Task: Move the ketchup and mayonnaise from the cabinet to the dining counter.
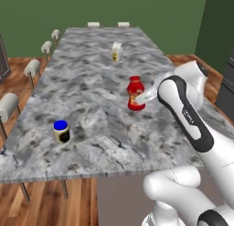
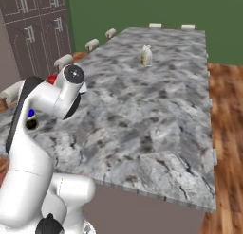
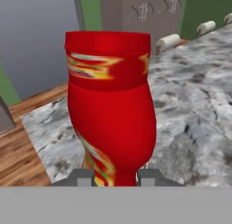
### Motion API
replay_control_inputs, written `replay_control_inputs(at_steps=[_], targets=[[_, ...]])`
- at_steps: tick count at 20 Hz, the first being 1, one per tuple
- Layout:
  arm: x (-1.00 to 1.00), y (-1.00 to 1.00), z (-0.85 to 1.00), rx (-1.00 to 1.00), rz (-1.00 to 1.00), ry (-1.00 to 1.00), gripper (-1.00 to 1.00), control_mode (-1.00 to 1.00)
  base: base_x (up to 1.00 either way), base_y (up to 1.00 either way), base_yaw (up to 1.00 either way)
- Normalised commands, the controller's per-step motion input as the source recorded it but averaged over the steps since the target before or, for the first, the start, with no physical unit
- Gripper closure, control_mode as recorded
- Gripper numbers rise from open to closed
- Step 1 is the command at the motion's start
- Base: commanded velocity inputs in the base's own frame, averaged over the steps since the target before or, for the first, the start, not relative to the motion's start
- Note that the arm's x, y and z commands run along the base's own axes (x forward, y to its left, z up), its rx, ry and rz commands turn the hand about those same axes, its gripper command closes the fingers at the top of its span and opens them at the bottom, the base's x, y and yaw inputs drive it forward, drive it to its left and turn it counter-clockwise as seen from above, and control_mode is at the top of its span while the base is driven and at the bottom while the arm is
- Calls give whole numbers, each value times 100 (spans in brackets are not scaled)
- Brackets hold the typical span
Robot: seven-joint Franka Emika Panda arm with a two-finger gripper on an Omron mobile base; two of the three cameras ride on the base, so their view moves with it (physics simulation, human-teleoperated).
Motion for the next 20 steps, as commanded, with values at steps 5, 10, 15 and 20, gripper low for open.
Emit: replay_control_inputs(at_steps=[5,10,15,20], targets=[[29,10,-30,-1,1,0,100,-100,0,0,0],[44,10,-43,-2,-1,0,100,-100,0,0,0],[54,2,-53,-1,-4,-1,100,-100,0,0,0],[48,0,-36,0,-5,0,100,-100,0,0,0]])
